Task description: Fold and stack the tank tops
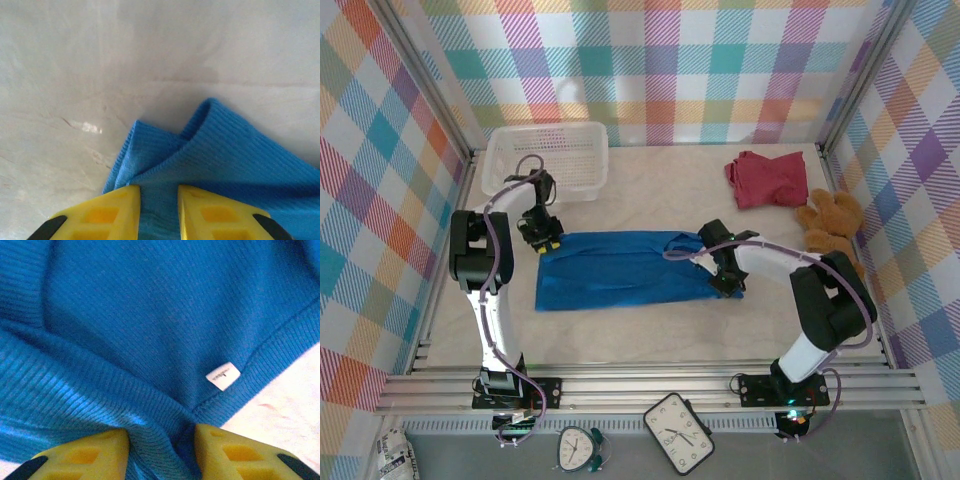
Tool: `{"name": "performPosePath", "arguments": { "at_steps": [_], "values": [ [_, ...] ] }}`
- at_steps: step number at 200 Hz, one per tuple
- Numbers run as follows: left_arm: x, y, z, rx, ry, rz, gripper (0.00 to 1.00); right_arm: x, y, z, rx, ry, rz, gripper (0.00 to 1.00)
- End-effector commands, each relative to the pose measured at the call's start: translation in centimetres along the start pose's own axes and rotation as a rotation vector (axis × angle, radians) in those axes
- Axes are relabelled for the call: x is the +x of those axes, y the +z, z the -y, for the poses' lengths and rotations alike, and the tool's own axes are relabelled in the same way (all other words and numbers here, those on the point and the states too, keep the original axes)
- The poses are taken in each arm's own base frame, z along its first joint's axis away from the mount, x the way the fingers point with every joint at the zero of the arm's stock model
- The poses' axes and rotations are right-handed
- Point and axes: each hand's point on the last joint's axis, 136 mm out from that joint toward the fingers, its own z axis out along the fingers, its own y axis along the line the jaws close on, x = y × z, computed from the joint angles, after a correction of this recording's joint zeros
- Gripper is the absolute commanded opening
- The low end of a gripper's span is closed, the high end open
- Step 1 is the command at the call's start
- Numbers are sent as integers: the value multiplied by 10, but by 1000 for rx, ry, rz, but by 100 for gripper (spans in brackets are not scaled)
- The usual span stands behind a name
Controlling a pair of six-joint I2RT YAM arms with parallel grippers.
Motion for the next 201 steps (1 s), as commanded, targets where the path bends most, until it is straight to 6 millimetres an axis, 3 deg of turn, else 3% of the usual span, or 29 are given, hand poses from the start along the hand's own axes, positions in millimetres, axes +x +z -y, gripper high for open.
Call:
{"name": "performPosePath", "arguments": {
  "at_steps": [1, 58, 89, 118, 136, 155, 176, 201],
  "values": [
    [24, 3, -10, -50, 1, -48, 26, 2, 16, 30, 92, -6, -62, 42],
    [79, 7, -38, -95, -35, -105, 27, -39, 34, 62, 132, -40, 24, 45],
    [114, 14, -44, -37, -100, -128, 28, -76, 40, 70, 124, -89, 112, 45],
    [121, -3, -56, -74, -66, -105, 29, -114, 42, 95, 195, -160, 173, 51],
    [114, -27, -62, -86, -43, -34, 34, -142, 22, 106, 203, -159, 267, 55],
    [104, -53, -56, -33, -11, 46, 45, -164, -9, 102, 152, -138, 385, 63],
    [96, -69, -56, 5, 18, 85, 56, -178, -47, 79, 30, -80, 535, 72],
    [95, -64, -67, 18, 23, 33, 58, -181, -86, 28, -152, -35, 662, 81]
  ]
}}
